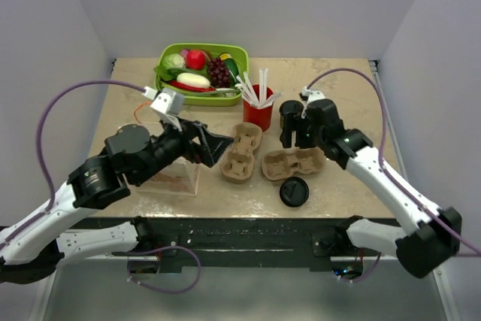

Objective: Pack the takeout coffee

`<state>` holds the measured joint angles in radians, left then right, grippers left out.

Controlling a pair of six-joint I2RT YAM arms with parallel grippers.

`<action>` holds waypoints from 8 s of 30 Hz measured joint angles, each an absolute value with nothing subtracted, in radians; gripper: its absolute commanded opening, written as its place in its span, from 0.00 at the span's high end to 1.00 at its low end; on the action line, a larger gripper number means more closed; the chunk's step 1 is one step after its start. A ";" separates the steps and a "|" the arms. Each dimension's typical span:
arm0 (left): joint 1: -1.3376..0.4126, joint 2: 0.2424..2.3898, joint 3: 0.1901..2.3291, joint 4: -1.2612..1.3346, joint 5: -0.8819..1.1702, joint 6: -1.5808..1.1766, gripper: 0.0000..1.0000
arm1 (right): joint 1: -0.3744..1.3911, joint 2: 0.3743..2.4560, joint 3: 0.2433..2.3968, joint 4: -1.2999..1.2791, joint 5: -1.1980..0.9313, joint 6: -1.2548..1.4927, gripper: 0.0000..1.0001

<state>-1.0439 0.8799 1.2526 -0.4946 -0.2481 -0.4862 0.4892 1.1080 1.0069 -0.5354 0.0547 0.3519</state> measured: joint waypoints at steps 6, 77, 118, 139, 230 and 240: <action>-1.044 0.791 1.271 -0.754 -0.422 -0.739 0.04 | 0.498 1.296 0.939 -0.596 0.168 0.363 0.23; -0.654 1.225 1.316 -0.732 -0.279 -0.519 1.00 | 0.504 0.966 0.907 -0.561 0.239 0.396 0.58; -0.059 1.281 1.426 -0.587 0.141 -0.373 0.04 | 0.585 1.568 1.906 -0.242 -0.631 0.406 0.59; 0.024 1.330 1.297 -0.358 0.626 -0.400 1.00 | 0.693 2.062 2.213 -0.370 -0.872 0.547 0.61; 0.017 1.188 1.179 -0.313 0.646 -0.479 1.00 | 0.919 2.119 2.133 -0.857 0.213 0.076 0.09; 0.017 1.164 1.163 -0.316 0.643 -0.479 1.00 | 0.919 1.963 2.165 -0.791 0.236 0.111 0.02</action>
<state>0.0166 1.1641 1.1633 -0.3161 0.6434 -0.4786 0.9192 1.9625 2.1654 -0.7914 0.2359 0.1112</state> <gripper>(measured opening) 0.029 0.979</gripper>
